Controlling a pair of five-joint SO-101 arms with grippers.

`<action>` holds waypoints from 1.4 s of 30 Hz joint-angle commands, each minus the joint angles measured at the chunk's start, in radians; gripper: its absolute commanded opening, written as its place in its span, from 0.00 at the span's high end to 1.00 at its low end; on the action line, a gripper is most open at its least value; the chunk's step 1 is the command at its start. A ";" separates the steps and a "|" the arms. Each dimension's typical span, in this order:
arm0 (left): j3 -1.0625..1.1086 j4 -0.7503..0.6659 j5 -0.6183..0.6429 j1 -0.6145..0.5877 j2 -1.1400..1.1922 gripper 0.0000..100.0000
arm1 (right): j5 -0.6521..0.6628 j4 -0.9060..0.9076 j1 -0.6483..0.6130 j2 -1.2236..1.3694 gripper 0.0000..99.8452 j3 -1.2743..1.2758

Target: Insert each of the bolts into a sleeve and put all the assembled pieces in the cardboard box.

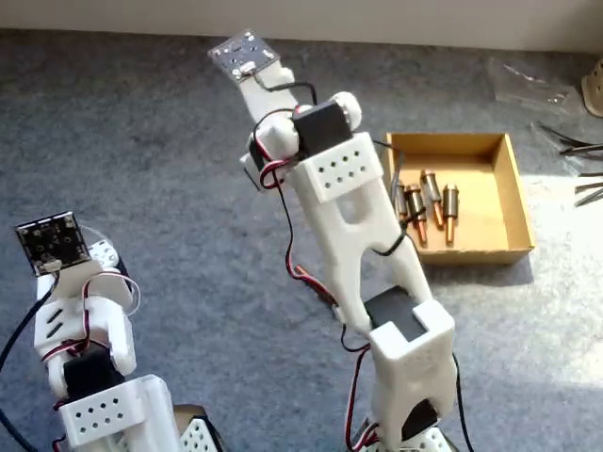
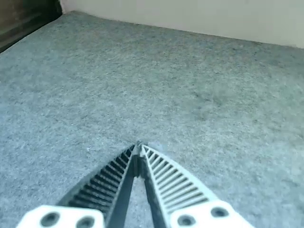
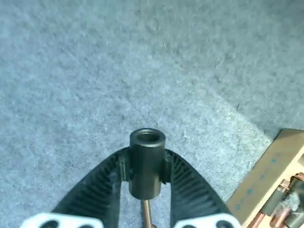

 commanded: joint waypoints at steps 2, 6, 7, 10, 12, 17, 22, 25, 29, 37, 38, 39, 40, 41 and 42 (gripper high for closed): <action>0.001 -0.015 -0.046 0.081 -0.008 0.99 | 0.002 0.019 0.030 -0.148 1.00 -0.027; 0.001 -0.015 -0.048 0.104 -0.008 0.99 | 0.002 0.018 0.039 -0.263 1.00 0.099; 0.001 -0.015 -0.048 0.108 -0.008 0.99 | 0.002 0.016 0.039 -0.298 1.00 0.133; 0.001 -0.003 -0.104 0.139 -0.008 0.99 | 0.002 0.016 0.039 -0.417 1.00 0.208; -0.008 0.038 -0.132 0.179 -0.008 0.99 | 0.005 0.016 0.041 -0.501 1.00 0.245; -0.054 0.110 -0.180 0.246 -0.004 0.99 | 0.003 -0.002 0.101 -0.647 1.00 0.367; -0.127 0.207 -0.236 0.331 0.001 0.99 | 0.003 -0.028 0.213 -0.806 1.00 0.496; -0.173 0.261 -0.270 0.418 0.001 0.99 | 0.002 -0.053 0.229 -0.937 1.00 0.613; -0.219 0.311 -0.307 0.527 0.002 0.99 | 0.011 -0.130 0.234 -1.124 1.00 0.828; -0.283 0.404 -0.440 0.618 0.002 0.99 | 0.068 -0.367 0.289 -1.504 1.00 1.305; -0.292 0.408 -0.442 0.618 0.002 0.99 | 0.068 -0.397 0.312 -1.544 1.00 1.356; -0.303 0.416 -0.442 0.619 0.002 0.99 | 0.068 -0.420 0.334 -1.583 1.00 1.402; -0.318 0.420 -0.442 0.624 0.004 0.99 | 0.068 -0.441 0.351 -1.615 1.00 1.449; -0.331 0.423 -0.442 0.625 0.004 0.99 | 0.068 -0.456 0.364 -1.643 1.00 1.494; -0.348 0.431 -0.442 0.625 0.008 0.99 | 0.068 -0.470 0.372 -1.667 1.00 1.534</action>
